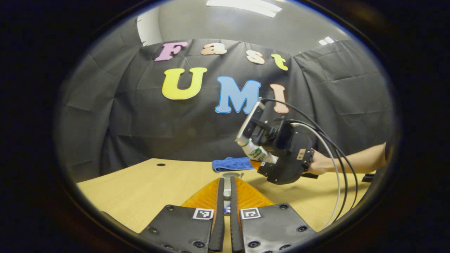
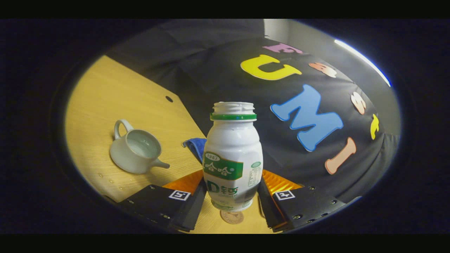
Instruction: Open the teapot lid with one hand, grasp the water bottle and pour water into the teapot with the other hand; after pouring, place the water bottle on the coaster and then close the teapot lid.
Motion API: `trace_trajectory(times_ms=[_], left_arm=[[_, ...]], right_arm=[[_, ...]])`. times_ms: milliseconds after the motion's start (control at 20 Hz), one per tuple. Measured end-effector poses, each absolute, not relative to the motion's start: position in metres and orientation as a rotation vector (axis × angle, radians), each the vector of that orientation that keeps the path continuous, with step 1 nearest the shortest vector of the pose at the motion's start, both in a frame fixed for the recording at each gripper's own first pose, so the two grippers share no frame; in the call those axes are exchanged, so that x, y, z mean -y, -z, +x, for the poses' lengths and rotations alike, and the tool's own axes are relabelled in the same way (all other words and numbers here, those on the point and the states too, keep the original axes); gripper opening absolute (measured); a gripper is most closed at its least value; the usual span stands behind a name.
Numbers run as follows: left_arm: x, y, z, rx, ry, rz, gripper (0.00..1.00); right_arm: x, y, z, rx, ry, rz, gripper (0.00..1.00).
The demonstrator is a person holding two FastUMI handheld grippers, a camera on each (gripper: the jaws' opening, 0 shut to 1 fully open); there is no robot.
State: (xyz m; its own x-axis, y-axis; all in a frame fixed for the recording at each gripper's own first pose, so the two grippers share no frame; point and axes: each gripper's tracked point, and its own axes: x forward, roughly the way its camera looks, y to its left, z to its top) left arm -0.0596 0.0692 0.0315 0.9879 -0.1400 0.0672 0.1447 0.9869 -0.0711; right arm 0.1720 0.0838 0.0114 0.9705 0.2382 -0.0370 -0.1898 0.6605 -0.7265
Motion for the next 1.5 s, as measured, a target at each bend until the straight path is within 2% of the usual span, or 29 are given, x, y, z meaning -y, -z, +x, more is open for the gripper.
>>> trace_trajectory(times_ms=[50,150,250,350,550,600,950,1200,1250,1500], left_arm=[[-0.071,-0.033,-0.049,0.058,0.143,-0.099,0.14],[-0.07,-0.038,-0.033,0.056,0.153,-0.143,0.14],[-0.07,-0.041,-0.014,0.05,0.163,-0.175,0.1],[-0.064,-0.04,0.008,0.027,0.178,-0.189,0.17],[-0.058,-0.034,0.059,-0.022,0.187,-0.232,0.14],[-0.056,-0.037,0.07,-0.023,0.19,-0.248,0.17],[-0.038,-0.041,0.141,-0.063,0.198,-0.164,0.17],[-0.022,-0.021,0.159,-0.101,0.199,-0.117,0.17],[-0.022,-0.016,0.161,-0.107,0.193,-0.105,0.14],[-0.023,0.004,0.169,-0.137,0.171,-0.049,0.17]], right_arm=[[-0.077,-0.012,0.17,0.049,-0.238,-0.732,0.72],[-0.065,-0.014,0.164,0.023,-0.233,-0.59,0.72],[-0.054,-0.013,0.158,-0.015,-0.248,-0.446,0.72],[-0.047,-0.017,0.15,-0.033,-0.277,-0.292,0.72],[-0.025,-0.034,0.141,-0.017,-0.301,-0.09,0.72],[-0.017,-0.038,0.141,-0.007,-0.29,-0.071,0.72],[0.009,-0.041,0.151,-0.029,-0.252,-0.013,0.72],[0.011,-0.038,0.154,-0.026,-0.241,-0.03,0.72],[0.014,-0.04,0.153,-0.024,-0.237,-0.025,0.72],[0.013,-0.043,0.153,-0.019,-0.23,-0.016,0.71]])
